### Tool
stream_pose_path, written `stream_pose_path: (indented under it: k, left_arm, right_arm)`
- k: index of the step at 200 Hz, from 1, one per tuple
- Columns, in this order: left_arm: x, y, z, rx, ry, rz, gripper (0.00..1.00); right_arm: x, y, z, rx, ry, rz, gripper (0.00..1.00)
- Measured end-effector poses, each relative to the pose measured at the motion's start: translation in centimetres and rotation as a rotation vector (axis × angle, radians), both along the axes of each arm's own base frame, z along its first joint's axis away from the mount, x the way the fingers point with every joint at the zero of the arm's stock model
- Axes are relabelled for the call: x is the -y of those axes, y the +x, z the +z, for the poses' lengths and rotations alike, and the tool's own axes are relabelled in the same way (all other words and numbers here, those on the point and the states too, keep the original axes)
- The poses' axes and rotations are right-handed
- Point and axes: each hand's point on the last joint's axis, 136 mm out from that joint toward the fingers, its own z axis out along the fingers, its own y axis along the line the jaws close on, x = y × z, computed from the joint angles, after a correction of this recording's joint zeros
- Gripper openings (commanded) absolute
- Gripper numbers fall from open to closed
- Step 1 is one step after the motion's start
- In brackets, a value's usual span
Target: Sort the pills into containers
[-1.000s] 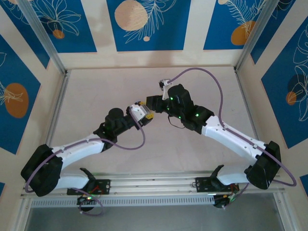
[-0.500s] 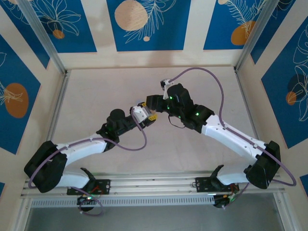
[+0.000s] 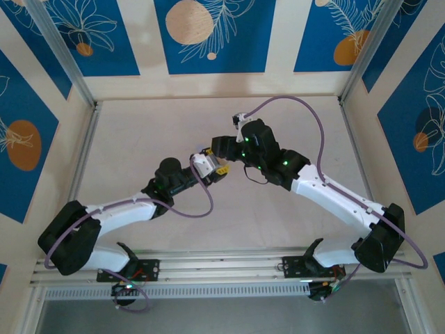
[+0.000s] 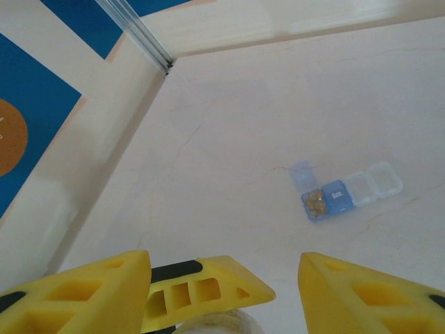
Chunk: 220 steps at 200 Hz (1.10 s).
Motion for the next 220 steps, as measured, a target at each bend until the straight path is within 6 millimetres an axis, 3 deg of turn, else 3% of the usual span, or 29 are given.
stream_pose_path:
  k: [57,220]
  left_arm:
    - [0.3,0.2,-0.3,0.006,-0.006,-0.004,0.00]
    - [1.0,0.3,-1.7,-0.024,0.006,-0.035,0.00]
  right_arm:
    - [0.7,0.3,-0.5,-0.011,-0.026,-0.020,0.73]
    - [1.3,0.2,1.3,-0.004,0.008,0.002,0.76]
